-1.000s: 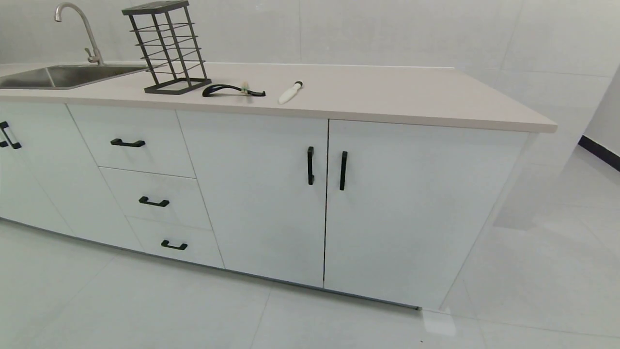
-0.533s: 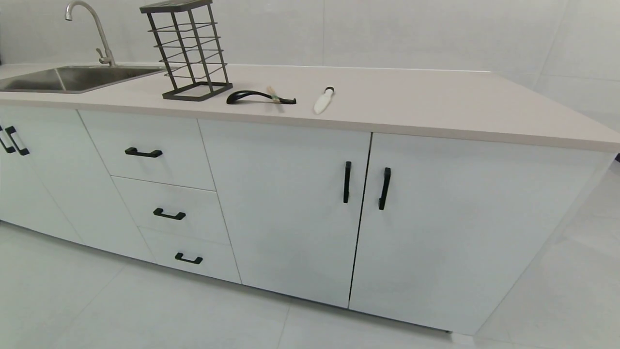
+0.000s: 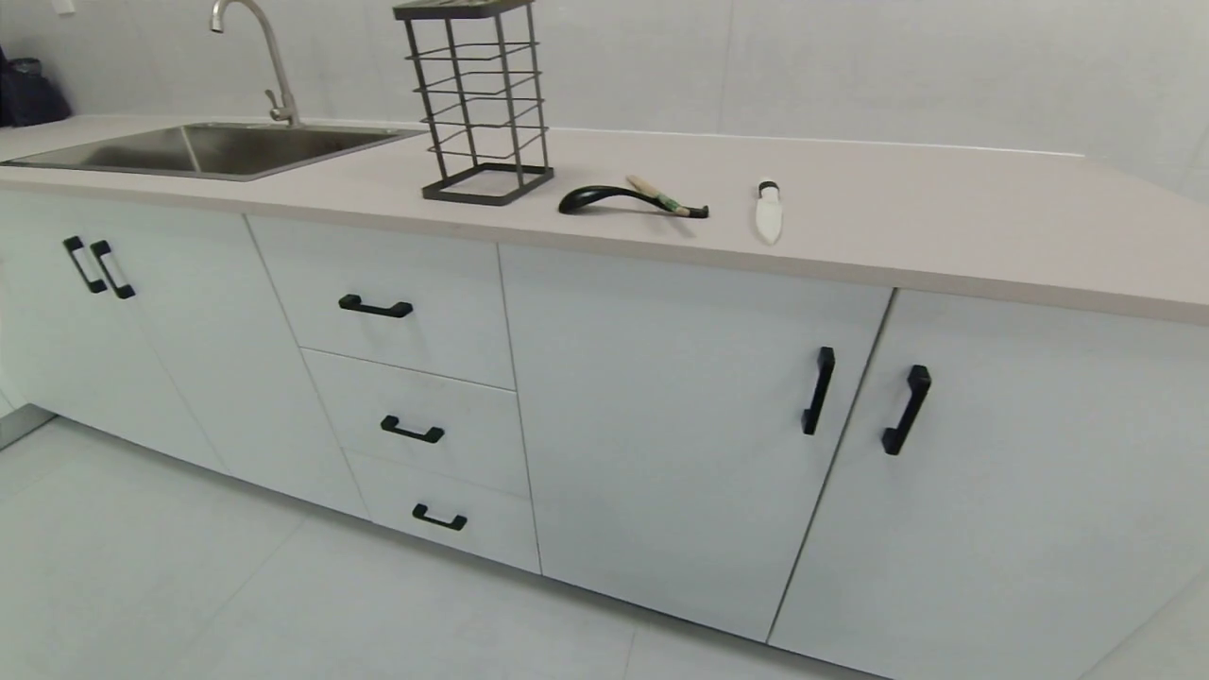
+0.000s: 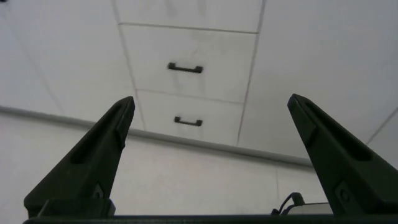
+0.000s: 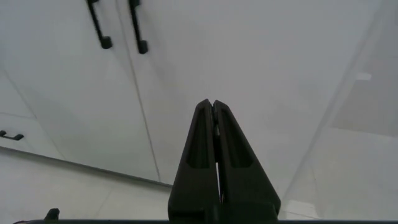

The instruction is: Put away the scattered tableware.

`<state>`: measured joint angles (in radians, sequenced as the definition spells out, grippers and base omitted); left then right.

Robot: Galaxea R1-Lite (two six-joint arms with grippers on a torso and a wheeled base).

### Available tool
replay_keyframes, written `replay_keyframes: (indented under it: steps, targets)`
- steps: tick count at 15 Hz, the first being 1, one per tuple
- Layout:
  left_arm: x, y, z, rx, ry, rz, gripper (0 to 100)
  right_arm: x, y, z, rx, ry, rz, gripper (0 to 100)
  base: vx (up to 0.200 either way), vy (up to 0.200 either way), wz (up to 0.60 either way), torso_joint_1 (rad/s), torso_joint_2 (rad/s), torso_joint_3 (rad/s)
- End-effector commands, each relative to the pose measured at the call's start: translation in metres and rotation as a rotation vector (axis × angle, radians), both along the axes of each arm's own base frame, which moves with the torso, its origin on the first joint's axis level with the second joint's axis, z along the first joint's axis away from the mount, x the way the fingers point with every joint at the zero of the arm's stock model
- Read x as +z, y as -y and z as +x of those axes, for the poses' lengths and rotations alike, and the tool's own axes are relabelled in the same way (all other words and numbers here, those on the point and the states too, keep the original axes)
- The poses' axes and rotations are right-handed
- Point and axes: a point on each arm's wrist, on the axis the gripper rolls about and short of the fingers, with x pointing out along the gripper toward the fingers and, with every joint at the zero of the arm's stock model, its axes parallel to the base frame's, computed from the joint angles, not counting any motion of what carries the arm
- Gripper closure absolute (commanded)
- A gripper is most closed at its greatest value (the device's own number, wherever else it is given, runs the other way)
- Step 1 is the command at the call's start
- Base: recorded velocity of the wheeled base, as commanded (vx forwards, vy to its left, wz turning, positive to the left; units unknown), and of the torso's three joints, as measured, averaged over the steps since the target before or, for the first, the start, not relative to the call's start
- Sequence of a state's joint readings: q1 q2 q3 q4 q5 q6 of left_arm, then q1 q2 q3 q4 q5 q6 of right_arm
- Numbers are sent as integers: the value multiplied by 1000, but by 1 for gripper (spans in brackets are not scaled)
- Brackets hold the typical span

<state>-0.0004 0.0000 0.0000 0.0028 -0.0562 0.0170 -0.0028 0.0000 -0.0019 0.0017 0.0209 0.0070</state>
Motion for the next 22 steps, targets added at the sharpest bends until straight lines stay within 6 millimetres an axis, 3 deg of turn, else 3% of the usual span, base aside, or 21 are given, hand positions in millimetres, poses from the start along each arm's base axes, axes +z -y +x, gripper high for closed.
replay_keyframes:
  steps: [1,11,20,22]
  targets:
    - [0,0,0,0,0,0,0,0,0,0,2,-3,2,100,0,0,0,0,0,0]
    - [0,0,0,1,-1,-6,0,0,0,0,0,-3,2,100,0,180,0,1,2,3]
    - [0,0,0,0,1,-6,0,0,0,0,0,-3,2,100,200,22,0,0,3,2]
    - [0,0,0,0,1,-12,0,0,0,0,0,-3,2,100,0,200,0,5,7,2]
